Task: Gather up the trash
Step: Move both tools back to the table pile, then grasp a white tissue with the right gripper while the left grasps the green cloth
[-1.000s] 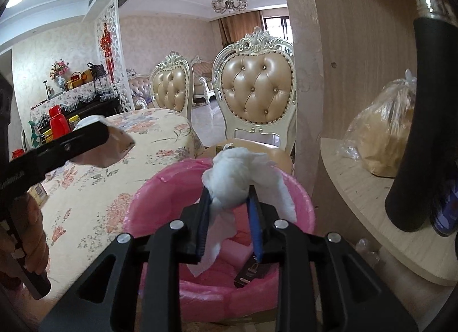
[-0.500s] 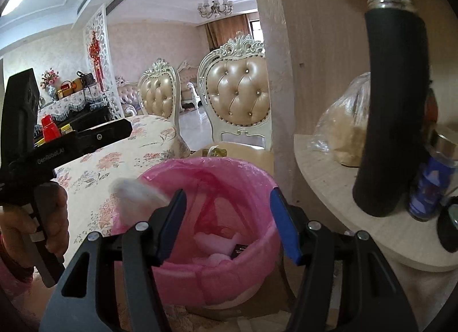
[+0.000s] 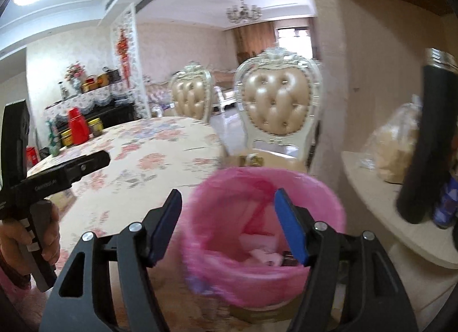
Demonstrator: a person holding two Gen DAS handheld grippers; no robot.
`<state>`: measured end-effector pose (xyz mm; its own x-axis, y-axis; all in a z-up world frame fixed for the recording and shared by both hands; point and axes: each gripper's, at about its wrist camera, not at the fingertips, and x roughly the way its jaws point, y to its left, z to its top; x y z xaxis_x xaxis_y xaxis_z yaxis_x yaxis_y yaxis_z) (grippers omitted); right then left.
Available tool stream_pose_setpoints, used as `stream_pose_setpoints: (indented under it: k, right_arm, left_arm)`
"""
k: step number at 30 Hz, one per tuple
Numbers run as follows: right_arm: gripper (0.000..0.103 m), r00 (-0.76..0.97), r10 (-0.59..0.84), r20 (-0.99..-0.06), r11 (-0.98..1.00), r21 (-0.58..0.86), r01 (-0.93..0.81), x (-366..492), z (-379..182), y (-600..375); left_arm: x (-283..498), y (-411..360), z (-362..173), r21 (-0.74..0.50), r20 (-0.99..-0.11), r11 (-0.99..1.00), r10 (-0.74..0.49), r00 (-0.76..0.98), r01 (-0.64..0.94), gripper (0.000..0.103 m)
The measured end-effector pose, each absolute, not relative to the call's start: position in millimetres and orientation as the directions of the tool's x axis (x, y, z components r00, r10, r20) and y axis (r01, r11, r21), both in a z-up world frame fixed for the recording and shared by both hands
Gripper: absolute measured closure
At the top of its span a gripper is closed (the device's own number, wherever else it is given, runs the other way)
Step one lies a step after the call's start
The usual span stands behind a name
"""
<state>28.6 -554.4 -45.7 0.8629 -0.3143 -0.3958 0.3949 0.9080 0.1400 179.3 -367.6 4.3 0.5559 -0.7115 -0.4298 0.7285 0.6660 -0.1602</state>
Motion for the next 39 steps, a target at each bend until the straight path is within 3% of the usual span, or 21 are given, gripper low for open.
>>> stream_pose_setpoints:
  k: [8, 16, 28, 32, 39]
  right_arm:
    - [0.020, 0.900, -0.125, -0.417, 0.969, 0.144, 0.202, 97.5, -40.9, -469.5]
    - [0.020, 0.890, 0.052, -0.454, 0.993, 0.121, 0.003, 156.6, -45.6, -360.1]
    - [0.020, 0.784, 0.273, -0.557, 0.962, 0.169, -0.215, 234.2, -67.2, -225.2]
    - [0.020, 0.755, 0.295, -0.586, 0.955, 0.149, -0.258, 258.7, -74.2, -182.7]
    - [0.031, 0.717, 0.295, -0.632, 0.951, 0.121, -0.285, 312.0, -79.1, -130.1]
  left_arm:
    - [185.3, -237.1, -3.4, -0.098, -0.455, 0.818, -0.543, 0.706, 0.567, 0.013]
    - [183.9, -110.5, -17.0, -0.016, -0.479, 0.928, -0.333, 0.812, 0.371, 0.013]
    - [189.2, 51.9, -28.3, -0.041, -0.526, 0.998, -0.059, 0.848, 0.044, 0.013]
    - [187.3, 84.8, -34.5, -0.062, -0.541, 0.998, -0.030, 0.840, -0.004, 0.013]
    - [187.6, 106.8, -39.6, -0.127, -0.552, 0.992, -0.053, 0.832, -0.021, 0.013]
